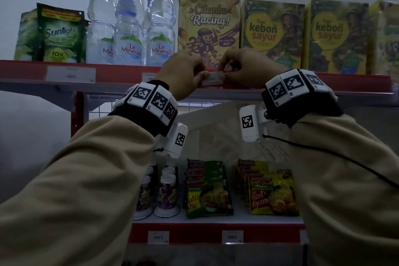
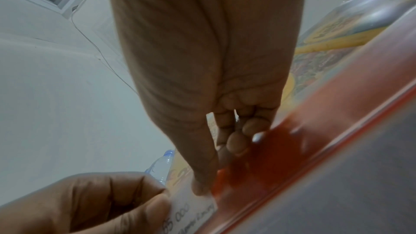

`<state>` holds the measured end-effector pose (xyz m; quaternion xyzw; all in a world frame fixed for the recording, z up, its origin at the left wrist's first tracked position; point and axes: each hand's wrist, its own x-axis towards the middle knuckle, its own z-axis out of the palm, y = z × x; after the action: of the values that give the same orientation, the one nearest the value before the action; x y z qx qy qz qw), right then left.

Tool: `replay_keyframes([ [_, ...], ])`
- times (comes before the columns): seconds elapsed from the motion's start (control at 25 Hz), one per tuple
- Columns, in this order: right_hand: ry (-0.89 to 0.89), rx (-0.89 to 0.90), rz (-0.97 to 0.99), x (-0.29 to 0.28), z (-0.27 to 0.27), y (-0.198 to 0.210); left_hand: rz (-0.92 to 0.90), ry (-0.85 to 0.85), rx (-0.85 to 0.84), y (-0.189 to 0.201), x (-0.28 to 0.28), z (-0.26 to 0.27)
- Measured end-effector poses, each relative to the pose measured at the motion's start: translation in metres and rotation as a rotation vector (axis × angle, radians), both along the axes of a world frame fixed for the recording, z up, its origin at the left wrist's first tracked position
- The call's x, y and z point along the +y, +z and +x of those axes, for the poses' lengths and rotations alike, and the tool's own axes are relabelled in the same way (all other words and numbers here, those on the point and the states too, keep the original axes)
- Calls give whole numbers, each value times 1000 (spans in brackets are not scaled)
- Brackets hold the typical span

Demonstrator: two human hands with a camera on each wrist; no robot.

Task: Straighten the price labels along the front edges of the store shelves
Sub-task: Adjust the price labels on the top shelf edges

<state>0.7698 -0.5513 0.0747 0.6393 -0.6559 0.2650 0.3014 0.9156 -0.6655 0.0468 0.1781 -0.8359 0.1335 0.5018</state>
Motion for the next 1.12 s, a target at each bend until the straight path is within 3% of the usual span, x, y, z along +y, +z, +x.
replay_keyframes([
  [0.44, -95, 29, 11, 1, 10, -4, 11, 19, -53, 2, 2, 2],
  [0.68, -47, -33, -26, 1, 8, -6, 31, -76, 31, -1, 1, 5],
  [0.84, -31, 8, -109, -2, 7, -12, 14, -39, 27, -1, 1, 6],
  [0.96, -83, 41, -149, -7, 11, -15, -78, 96, 11, -4, 1, 11],
  [1.12, -69, 35, -190, -19, 27, -21, -51, 82, 12, -14, -4, 33],
])
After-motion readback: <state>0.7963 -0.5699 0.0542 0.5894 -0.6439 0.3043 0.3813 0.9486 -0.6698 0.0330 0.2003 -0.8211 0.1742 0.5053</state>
